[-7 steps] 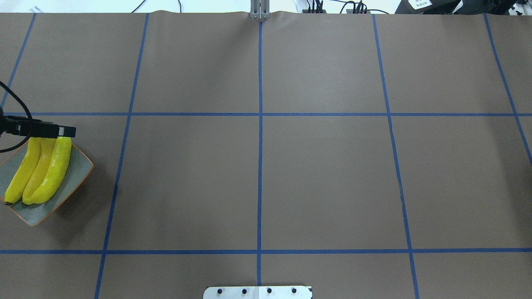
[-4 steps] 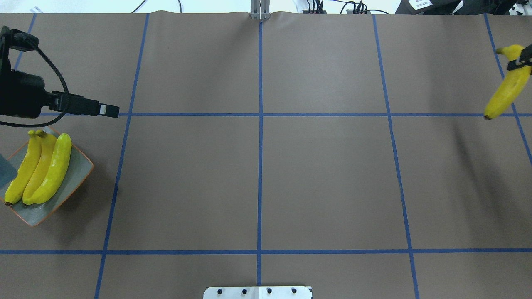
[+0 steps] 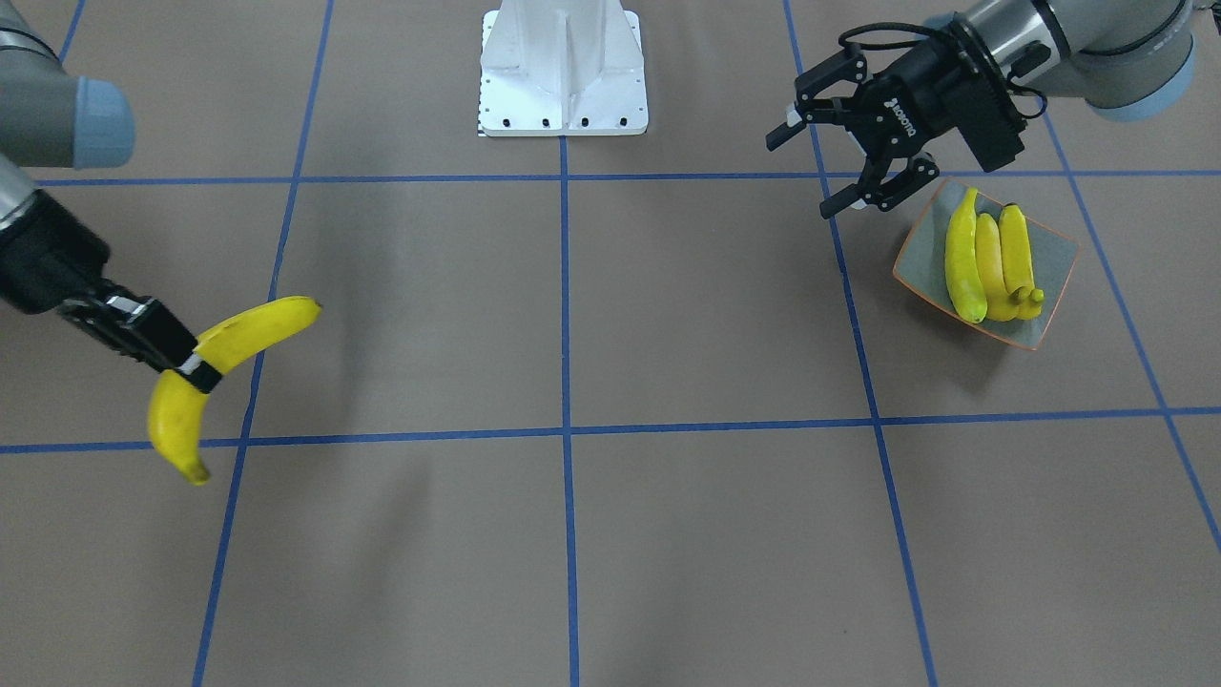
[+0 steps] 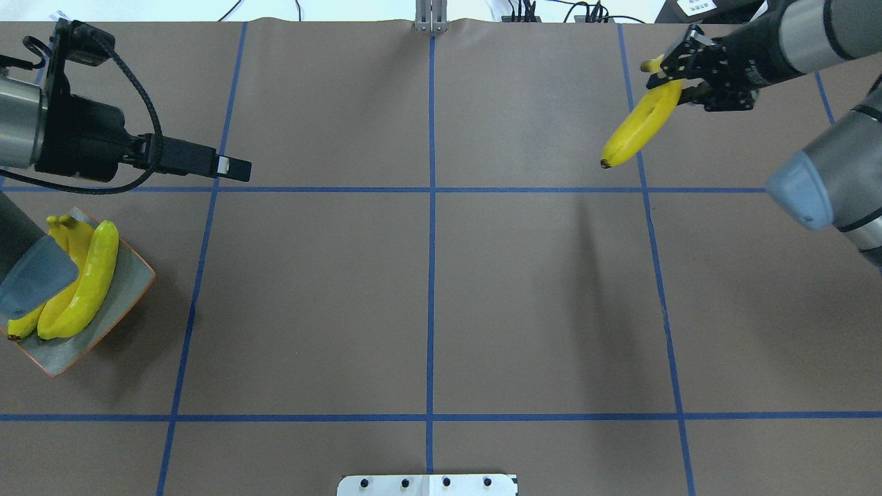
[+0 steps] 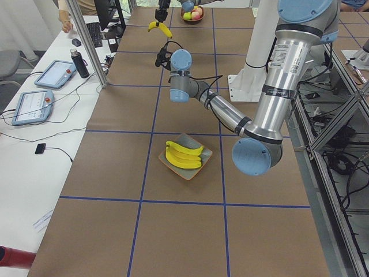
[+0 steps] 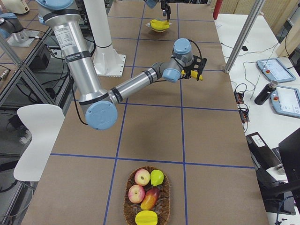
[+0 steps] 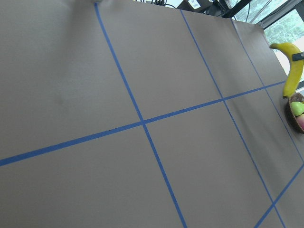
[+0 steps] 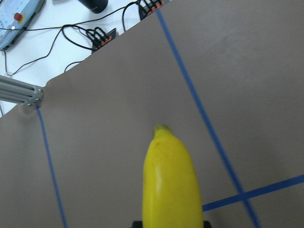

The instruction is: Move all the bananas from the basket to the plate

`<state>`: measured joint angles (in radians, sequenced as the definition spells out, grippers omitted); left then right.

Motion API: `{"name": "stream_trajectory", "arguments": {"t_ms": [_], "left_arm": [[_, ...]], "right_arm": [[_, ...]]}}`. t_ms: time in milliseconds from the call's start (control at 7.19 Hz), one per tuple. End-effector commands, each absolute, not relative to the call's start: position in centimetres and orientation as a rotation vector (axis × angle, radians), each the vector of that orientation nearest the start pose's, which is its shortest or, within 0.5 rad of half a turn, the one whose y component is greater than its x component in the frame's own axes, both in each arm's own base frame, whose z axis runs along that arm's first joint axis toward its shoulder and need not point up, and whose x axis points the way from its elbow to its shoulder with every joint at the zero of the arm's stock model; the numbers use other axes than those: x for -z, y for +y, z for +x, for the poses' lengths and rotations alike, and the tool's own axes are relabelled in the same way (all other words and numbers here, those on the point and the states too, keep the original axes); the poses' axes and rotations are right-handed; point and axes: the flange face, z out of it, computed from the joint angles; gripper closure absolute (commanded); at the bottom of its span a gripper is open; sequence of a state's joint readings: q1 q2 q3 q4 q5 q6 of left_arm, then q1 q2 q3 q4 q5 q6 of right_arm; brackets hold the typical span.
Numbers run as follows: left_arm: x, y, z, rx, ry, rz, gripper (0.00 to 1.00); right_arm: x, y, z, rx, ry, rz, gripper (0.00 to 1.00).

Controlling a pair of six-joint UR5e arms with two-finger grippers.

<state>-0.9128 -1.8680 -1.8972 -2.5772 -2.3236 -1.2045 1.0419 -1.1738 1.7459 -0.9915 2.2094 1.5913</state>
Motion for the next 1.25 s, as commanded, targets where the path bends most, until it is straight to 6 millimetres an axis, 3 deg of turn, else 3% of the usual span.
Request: {"name": "stream_trajectory", "arguments": {"t_ms": [0,139,278,556,1113], "left_arm": [[-19.2,-43.5,31.2,-0.165,1.62,0.444,0.0],[-17.5,-42.3,34.6,-0.19,1.648,0.432,0.0],[-16.8,-41.9,35.9,-0.191,1.658,0.438,0.0],[-16.7,-41.8,36.1,-0.19,1.659,0.438,0.0],[-16.7,-41.8,36.1,-0.189,1.659,0.436,0.0]], "right_arm": [[-19.9,-53.4,-31.1,-0.619,-1.364,0.011,1.0],[-16.5,-52.3,-34.2,-0.633,-1.405,0.021,1.0],[-13.5,-50.7,-37.2,-0.651,-1.443,0.028,1.0],[-10.5,-47.9,-40.0,-0.614,-1.491,0.008,1.0],[-9.5,-44.1,-41.9,-0.559,-1.52,-0.016,1.0]]}}
